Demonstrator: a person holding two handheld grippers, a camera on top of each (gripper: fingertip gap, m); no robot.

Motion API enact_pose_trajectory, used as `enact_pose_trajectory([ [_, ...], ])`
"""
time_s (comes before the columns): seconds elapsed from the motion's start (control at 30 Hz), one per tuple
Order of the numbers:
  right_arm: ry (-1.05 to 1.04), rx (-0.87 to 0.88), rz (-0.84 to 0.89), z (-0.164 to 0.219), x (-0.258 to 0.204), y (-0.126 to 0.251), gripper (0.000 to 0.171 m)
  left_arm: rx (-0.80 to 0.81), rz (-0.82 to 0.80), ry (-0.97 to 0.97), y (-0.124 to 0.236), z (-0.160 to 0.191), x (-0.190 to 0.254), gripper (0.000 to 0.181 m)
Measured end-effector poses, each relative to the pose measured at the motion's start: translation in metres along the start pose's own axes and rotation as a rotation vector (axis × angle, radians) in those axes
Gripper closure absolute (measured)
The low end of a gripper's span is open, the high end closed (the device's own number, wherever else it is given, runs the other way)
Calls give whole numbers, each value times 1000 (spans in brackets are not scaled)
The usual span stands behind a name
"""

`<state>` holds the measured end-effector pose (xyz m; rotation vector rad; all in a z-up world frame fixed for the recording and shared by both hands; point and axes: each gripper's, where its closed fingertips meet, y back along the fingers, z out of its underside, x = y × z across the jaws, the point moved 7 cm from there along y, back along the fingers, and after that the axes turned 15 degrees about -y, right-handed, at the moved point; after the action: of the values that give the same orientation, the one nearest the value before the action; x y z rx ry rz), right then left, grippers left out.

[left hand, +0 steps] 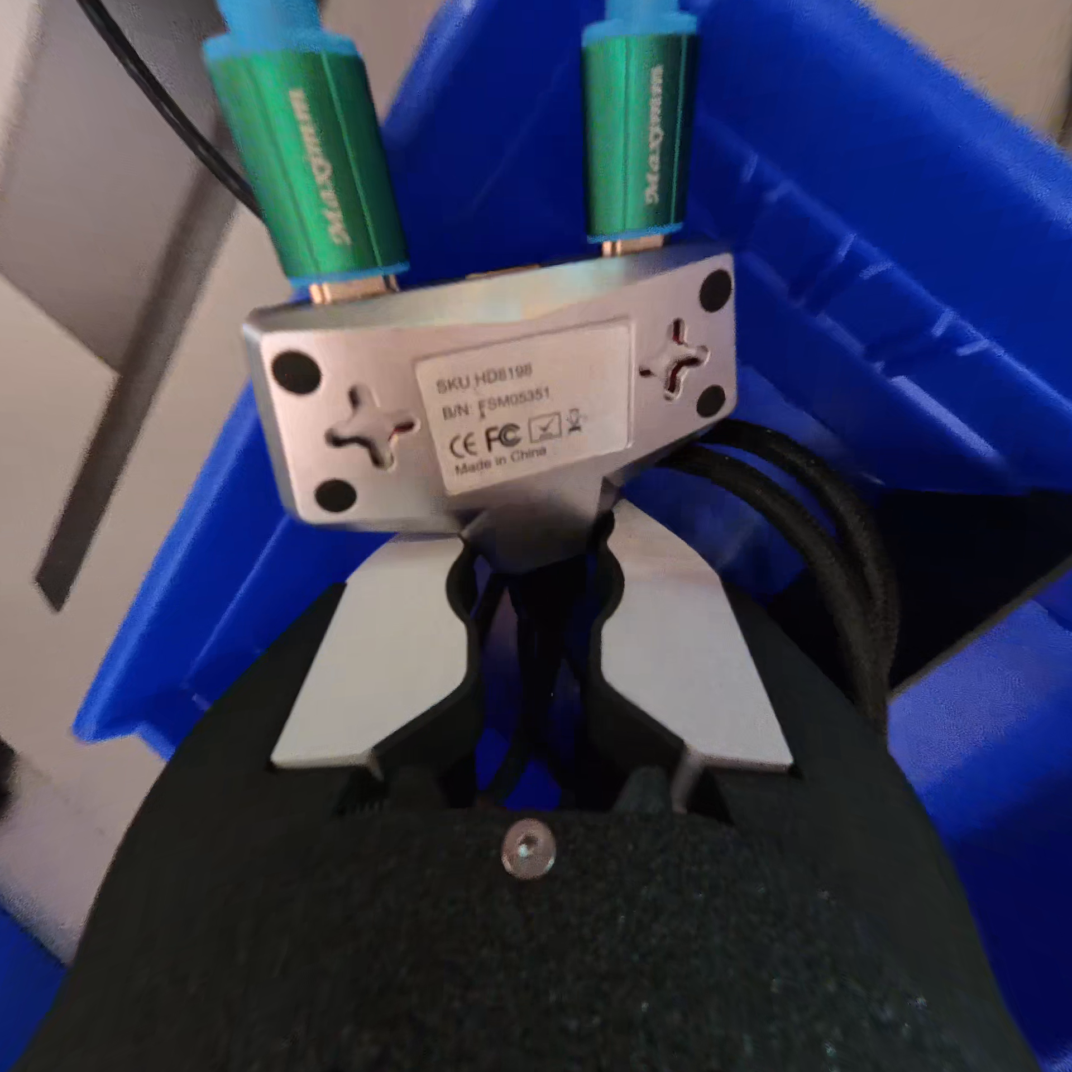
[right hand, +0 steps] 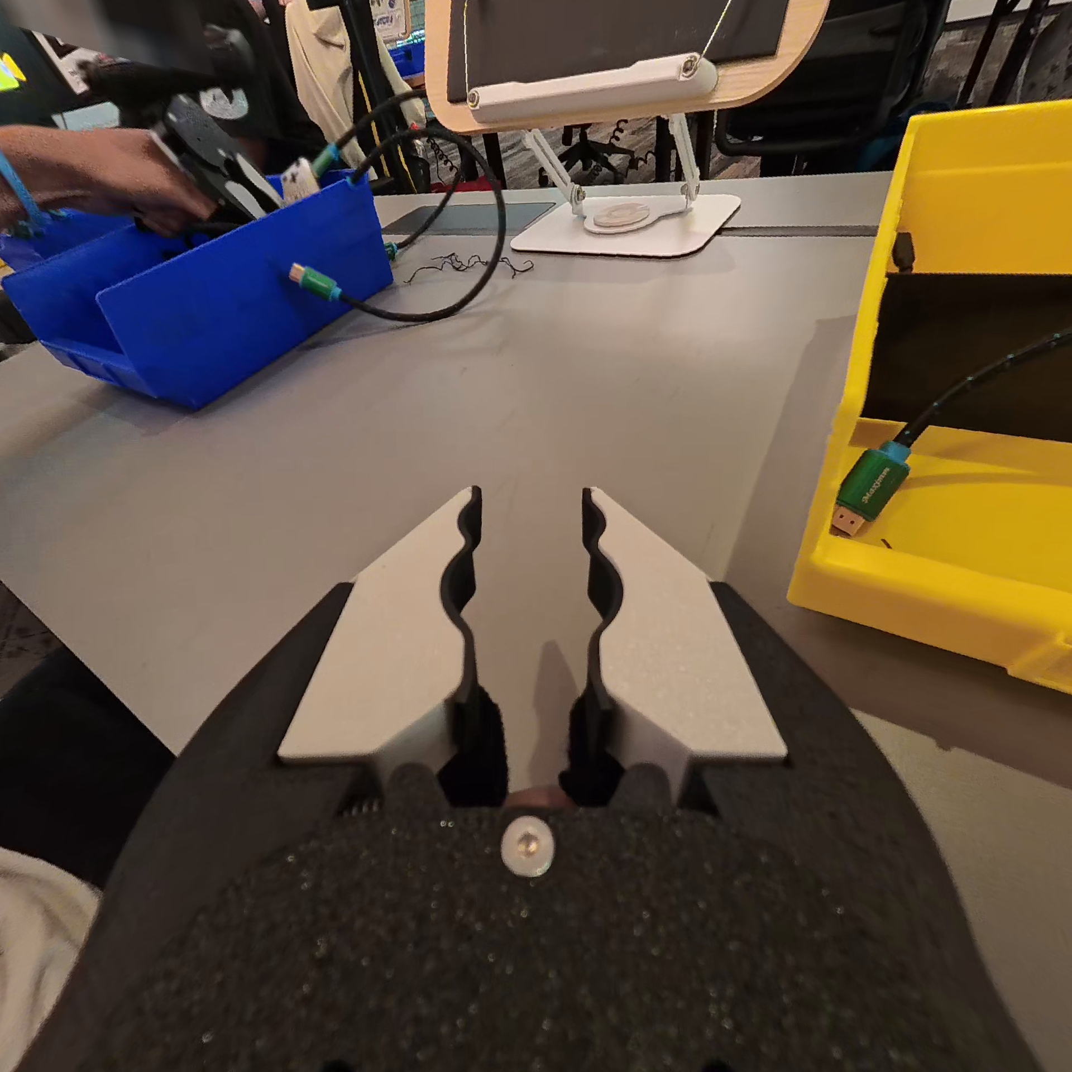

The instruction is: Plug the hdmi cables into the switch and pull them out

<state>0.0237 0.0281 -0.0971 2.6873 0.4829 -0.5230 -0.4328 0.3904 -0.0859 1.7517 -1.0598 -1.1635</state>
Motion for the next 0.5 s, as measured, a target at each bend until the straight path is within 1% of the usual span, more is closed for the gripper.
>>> enact_pose_trajectory([
  [0.07,-5,0,-4,0,-1,-1,137,68,-110,26,17,-2,-2,145],
  [0.17,-12,2,-14,0,-2,-1,137,137,-249,25,57,-6,-4,147],
  [0.27,-16,4,-27,-1,-5,-1,137,139,-383,-36,102,-13,-2,148],
  [0.37,-10,12,-35,-1,-8,1,137,104,-525,-92,154,-18,4,148],
  [0.5,-3,20,-36,-1,-10,5,138,138,-727,-81,224,-18,18,148],
])
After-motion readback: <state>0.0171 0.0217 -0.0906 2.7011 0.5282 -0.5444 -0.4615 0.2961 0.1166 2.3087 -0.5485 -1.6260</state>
